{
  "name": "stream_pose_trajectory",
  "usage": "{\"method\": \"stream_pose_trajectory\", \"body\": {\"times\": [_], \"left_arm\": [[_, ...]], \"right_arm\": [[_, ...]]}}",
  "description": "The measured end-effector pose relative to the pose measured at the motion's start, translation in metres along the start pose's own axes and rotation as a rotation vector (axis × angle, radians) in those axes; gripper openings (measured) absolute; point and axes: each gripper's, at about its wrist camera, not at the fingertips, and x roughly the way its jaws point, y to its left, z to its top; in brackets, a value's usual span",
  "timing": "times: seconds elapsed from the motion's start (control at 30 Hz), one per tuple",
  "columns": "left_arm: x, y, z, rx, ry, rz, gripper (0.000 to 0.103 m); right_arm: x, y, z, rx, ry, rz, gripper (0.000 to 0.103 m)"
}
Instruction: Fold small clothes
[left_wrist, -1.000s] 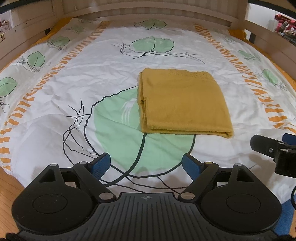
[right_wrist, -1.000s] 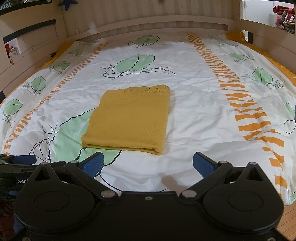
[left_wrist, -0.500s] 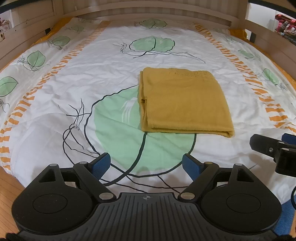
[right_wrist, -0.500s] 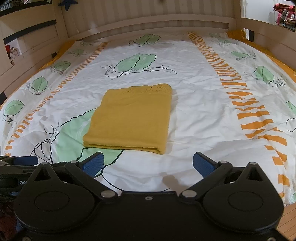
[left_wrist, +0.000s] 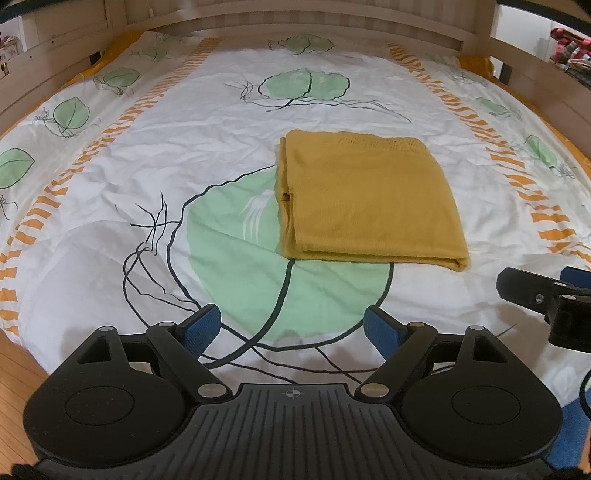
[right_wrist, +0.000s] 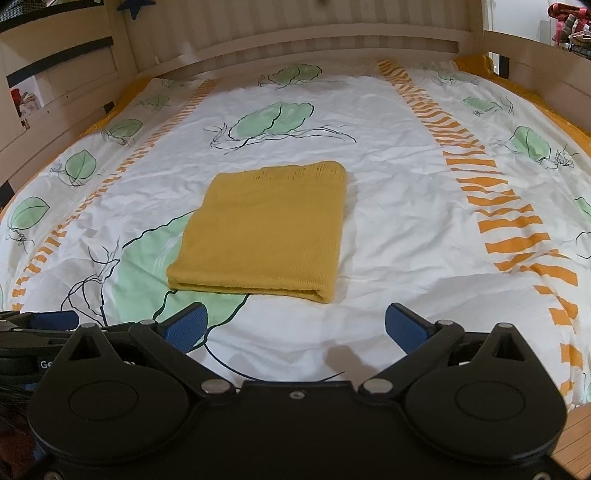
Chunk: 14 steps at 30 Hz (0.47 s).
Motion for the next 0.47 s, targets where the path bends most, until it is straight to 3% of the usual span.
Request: {"method": "stream_pose_trajectory", "body": {"times": [0.47], "left_arm": [[0.009,0.008,-0.001,-0.007,0.007,-0.004,0.084]], "right_arm": [[0.016,-0.002,0.000,0.008,0.049,0.005,0.102]]}}
